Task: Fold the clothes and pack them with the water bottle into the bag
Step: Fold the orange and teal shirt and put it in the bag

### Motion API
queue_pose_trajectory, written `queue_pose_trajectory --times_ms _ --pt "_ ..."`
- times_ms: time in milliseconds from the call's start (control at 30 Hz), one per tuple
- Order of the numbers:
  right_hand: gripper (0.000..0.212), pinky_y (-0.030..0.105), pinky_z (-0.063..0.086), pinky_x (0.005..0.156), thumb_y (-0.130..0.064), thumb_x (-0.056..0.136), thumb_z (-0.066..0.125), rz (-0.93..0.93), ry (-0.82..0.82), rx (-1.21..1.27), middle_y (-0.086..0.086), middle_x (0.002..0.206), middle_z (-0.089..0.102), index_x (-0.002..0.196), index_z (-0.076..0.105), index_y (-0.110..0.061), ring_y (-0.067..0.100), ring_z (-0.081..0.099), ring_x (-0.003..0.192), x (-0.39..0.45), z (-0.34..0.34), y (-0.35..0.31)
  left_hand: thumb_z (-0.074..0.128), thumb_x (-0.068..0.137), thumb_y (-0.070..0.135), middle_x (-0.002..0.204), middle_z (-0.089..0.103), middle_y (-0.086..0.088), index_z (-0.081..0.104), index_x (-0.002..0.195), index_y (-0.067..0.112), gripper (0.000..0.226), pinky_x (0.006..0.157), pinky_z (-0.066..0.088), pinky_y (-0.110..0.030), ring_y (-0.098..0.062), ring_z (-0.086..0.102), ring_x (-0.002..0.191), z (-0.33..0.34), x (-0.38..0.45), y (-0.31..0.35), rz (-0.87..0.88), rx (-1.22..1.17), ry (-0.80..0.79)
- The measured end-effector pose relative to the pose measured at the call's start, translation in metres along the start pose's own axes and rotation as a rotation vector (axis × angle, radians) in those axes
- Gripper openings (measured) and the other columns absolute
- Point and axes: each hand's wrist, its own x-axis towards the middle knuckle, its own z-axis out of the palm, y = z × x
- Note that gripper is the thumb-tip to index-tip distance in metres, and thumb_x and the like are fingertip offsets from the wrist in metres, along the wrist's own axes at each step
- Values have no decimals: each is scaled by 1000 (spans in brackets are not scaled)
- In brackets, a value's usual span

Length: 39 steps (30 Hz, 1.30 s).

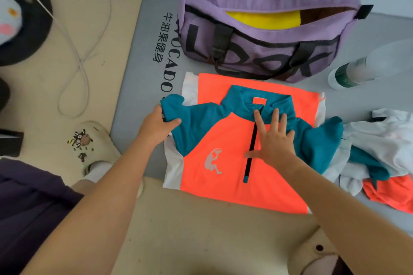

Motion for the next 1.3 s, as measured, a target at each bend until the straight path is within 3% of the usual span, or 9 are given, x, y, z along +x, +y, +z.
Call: queue_pose_trajectory --times_ms 167,267,333,567,767,867,967,1167,1300 --pt "135 59 31 107 -83 59 62 2 -10 -12 26 159 -11 151 -22 -31 46 0 147 -2 -3 -1 61 89 23 73 58 -2 56 77 10 18 53 34 -30 -23 55 71 -10 -9 -10 -86 121 186" --pt "134 59 31 107 -82 60 63 5 -18 -9 26 159 -11 151 -21 -30 46 0 147 -2 -5 -1 60 84 6 103 58 -13 54 106 7 23 71 45 -43 -32 55 93 -5 -20 4 -93 375 370" --pt "134 58 31 107 -82 61 63 5 -26 -14 26 159 -11 151 -21 -30 46 1 147 -3 -6 -1 61 82 7 115 53 -14 51 115 7 34 83 43 -44 -33 50 105 6 -24 18 110 477 406" --pt "110 52 37 96 -71 71 64 101 247 229 12 138 41 154 15 -19 33 41 126 3 -17 28 59 92 32 136 50 -7 51 132 13 46 99 38 -43 -27 44 126 50 -6 65 560 481 165" --pt "66 50 35 96 -60 84 61 270 172 363 12 123 55 125 48 -10 35 50 117 20 -15 80 60 90 50 98 69 -5 62 108 16 39 90 36 -41 -30 61 98 70 12 89 423 472 153" --pt "48 43 31 91 -56 86 62 267 93 456 4 103 64 109 53 -16 31 58 104 30 -13 91 62 89 49 68 56 -1 53 67 17 40 74 35 -38 -31 59 83 70 19 92 309 424 103" --pt "30 38 25 81 -48 87 63 263 26 520 -2 82 58 88 53 -20 28 59 94 40 -13 96 63 91 40 59 39 0 32 55 17 54 61 25 -35 -29 49 68 65 21 91 330 441 135" --pt "30 38 38 79 -33 82 74 204 147 819 -10 70 49 79 48 -19 20 50 76 49 -11 104 65 90 29 102 55 -15 60 95 9 22 82 39 -47 -37 50 101 71 8 96 448 477 282" --pt "37 30 38 70 -36 80 77 285 70 1010 -4 78 52 95 51 -14 20 51 80 52 -11 102 68 86 43 116 58 -16 49 125 7 57 91 38 -49 -38 53 110 92 5 116 336 419 233"
